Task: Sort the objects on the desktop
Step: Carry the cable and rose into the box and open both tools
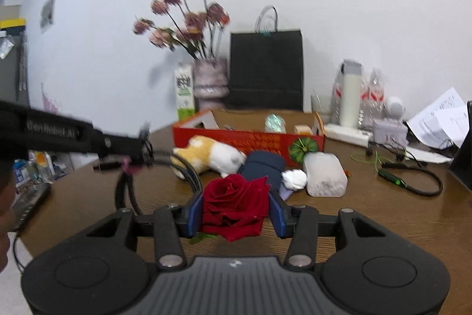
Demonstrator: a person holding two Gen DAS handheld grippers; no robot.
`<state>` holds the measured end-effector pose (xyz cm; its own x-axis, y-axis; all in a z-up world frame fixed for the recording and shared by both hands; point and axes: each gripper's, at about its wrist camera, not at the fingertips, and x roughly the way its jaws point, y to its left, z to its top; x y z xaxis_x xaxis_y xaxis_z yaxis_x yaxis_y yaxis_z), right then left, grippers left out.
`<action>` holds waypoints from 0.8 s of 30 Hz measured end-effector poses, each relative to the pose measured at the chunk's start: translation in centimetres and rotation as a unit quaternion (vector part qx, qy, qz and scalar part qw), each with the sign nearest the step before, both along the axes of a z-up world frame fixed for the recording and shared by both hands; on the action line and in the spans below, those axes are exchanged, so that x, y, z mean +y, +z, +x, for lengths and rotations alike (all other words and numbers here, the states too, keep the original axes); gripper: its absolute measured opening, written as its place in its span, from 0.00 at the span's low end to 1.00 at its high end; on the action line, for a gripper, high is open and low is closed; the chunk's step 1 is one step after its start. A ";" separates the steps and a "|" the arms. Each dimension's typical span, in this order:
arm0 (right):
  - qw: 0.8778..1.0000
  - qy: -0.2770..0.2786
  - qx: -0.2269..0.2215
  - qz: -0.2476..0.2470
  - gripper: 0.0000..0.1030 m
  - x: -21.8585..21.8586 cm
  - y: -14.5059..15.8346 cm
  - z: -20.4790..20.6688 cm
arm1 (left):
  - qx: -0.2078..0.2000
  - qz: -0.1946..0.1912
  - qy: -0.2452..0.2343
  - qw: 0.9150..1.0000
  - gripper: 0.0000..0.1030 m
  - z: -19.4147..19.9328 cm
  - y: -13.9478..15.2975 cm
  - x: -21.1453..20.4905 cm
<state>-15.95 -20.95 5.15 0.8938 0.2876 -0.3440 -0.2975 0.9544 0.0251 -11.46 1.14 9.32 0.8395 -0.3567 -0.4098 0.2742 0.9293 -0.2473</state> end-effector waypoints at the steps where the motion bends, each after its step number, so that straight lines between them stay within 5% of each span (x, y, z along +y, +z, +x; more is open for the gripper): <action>1: 1.000 -0.001 -0.005 -0.002 0.44 0.1 0.0 -0.3 | -0.002 -0.001 -0.002 1.000 0.07 -0.5 0.1 0.0; 6: 1.000 -0.008 -0.014 0.007 0.44 0.0 0.6 -0.4 | -0.036 -0.006 -0.004 0.999 0.07 -1.4 1.1 0.1; 15: 1.000 -0.010 -0.010 0.018 0.44 -0.2 1.0 2.7 | -0.038 -0.011 0.000 0.999 0.06 1.8 1.7 0.7; 24: 0.999 0.019 -0.030 0.036 0.44 -0.3 4.5 11.5 | -0.098 -0.025 0.001 0.995 0.06 10.0 7.4 1.9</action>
<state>-4.49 -21.22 9.60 0.9002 0.3440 -0.2670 -0.3366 0.9387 0.0744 -1.46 3.09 16.72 0.9026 -0.3706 -0.2189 0.3198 0.9178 -0.2354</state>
